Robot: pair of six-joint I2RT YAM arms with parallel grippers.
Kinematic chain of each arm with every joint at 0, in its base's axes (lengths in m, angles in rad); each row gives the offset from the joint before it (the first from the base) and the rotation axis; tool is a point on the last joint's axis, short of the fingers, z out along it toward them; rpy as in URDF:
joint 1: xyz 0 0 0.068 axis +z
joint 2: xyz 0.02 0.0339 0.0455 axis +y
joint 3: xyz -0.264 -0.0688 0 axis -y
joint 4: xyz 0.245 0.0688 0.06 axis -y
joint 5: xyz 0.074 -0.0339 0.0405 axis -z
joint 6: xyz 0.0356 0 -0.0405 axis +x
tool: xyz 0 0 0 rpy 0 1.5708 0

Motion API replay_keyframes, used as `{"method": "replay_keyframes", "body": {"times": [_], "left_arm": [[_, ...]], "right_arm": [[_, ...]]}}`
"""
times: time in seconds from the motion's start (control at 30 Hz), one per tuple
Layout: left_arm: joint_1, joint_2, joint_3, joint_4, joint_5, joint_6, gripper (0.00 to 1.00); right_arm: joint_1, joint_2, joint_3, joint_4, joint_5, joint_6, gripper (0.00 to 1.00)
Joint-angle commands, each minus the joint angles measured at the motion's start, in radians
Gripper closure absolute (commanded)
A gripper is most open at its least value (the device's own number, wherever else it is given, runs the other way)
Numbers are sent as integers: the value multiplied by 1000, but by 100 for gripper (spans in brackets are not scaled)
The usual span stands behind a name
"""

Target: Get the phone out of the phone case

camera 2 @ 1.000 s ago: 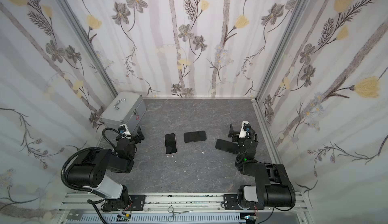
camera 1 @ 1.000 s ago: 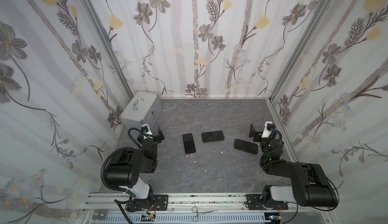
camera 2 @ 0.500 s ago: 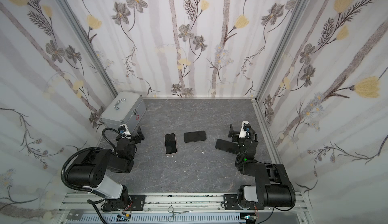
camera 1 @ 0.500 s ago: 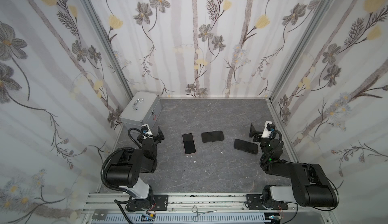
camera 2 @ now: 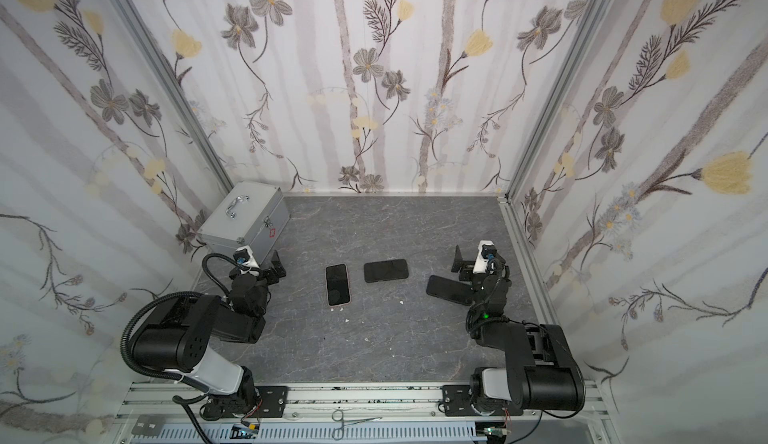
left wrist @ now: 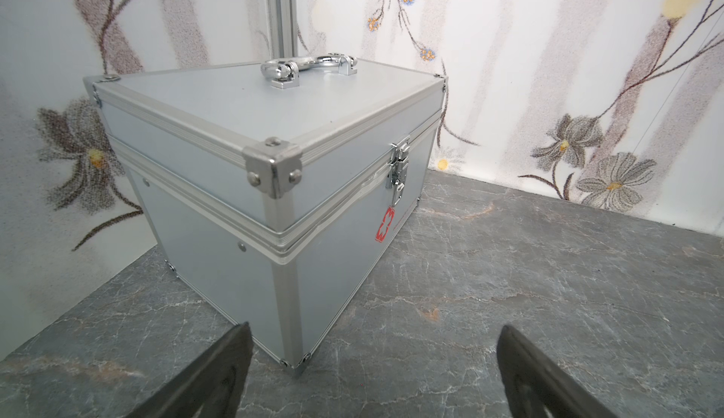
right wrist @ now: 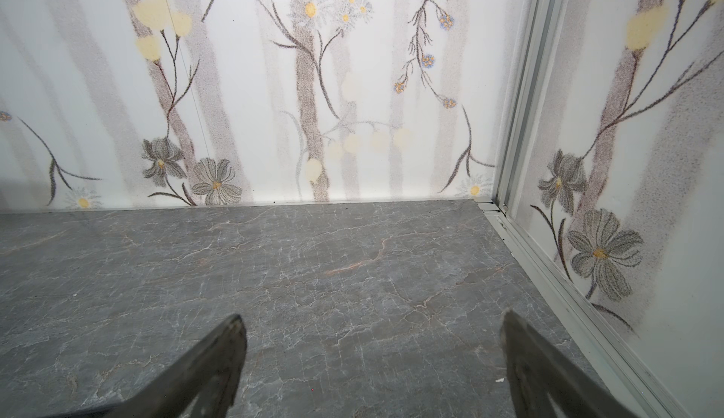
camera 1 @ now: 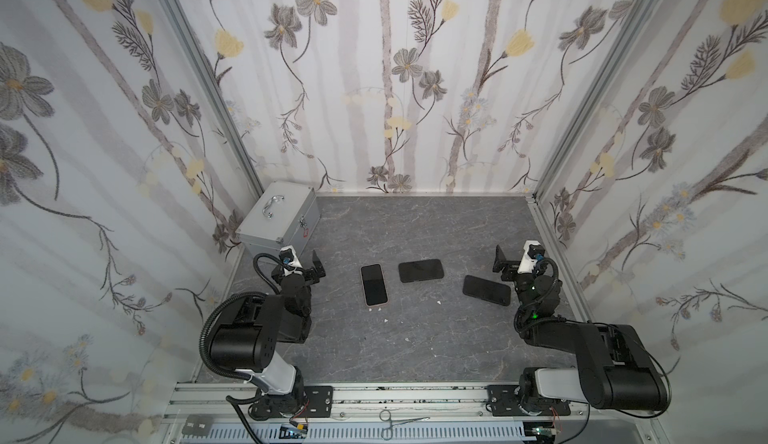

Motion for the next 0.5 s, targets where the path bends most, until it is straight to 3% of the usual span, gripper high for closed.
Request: {"method": "replay_keyframes", "body": {"times": [0.0, 0.13, 0.2, 0.3, 0.47], "left_arm": [[-11, -1, -2, 48, 23, 32, 0], [-37, -44, -60, 126, -6, 55, 0], [-97, -128, -82, 122, -106, 104, 0], [-205, -269, -94, 83, -266, 182, 0], [-330, -491, -47, -118, -451, 154, 0]], "right_arm": [[2, 2, 1, 45, -14, -10, 0], [28, -28, -41, 95, -3, -42, 0], [53, -82, -56, 74, 43, -57, 0], [88, -194, -34, -84, 74, -74, 0], [117, -323, 82, -371, 80, -10, 0]]}}
